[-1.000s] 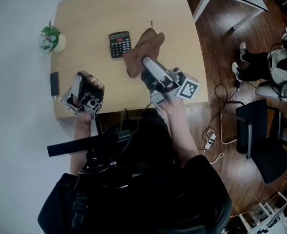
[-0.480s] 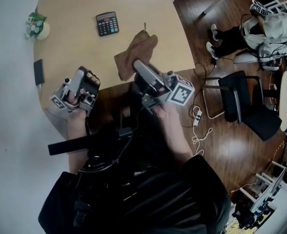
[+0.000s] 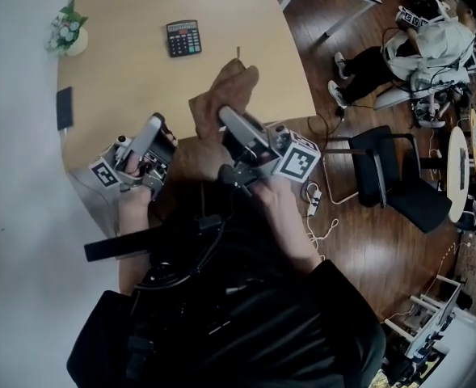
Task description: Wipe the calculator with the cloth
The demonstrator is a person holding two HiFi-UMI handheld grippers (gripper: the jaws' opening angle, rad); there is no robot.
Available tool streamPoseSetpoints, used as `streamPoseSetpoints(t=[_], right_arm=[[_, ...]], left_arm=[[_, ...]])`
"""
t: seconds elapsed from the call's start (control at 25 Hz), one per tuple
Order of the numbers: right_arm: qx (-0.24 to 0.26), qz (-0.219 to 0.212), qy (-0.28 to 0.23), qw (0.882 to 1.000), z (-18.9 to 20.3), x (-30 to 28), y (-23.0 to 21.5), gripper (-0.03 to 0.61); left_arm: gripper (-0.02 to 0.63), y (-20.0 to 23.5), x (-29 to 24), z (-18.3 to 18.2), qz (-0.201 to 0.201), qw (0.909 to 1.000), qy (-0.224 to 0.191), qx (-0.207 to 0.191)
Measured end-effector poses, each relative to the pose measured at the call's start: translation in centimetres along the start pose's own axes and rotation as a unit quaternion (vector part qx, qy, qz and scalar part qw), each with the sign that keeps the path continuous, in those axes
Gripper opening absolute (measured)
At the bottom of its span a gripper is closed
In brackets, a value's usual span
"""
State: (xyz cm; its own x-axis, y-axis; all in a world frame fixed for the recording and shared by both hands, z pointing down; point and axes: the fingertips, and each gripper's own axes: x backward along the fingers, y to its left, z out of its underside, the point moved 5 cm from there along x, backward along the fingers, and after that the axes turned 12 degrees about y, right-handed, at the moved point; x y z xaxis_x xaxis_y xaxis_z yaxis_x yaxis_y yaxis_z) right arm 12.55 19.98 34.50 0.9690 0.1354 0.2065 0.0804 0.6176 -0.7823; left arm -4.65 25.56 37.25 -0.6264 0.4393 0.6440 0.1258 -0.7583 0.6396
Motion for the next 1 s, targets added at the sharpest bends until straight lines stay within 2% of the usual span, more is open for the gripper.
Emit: streamPoseSetpoints(t=[0.28, 0.52, 0.84, 1.0], right_arm=[[0.025, -0.026, 0.022, 0.999, -1.4, -0.8, 0.5, 0.044], [0.013, -0.054, 0.009, 0.998, -2.8, 0.8, -0.2, 0.044], [0.012, -0.059, -0.002, 0.998, -4.9, 2.3, -1.7, 0.044], [0.008, -0.045, -0.003, 0.999, -5.9, 3.4, -3.4, 0.044]], left_arm=[[-0.002, -0.2, -1.2, -0.7, -0.028, 0.9992, 0.012, -0.027], [-0.002, 1.2, -4.7, 1.0, -0.044, 0.9981, 0.041, -0.016], [-0.002, 3.4, -7.7, 1.9, -0.069, 0.9952, 0.069, -0.004], [-0.002, 4.6, -8.6, 2.4, -0.078, 0.9944, 0.072, 0.003]])
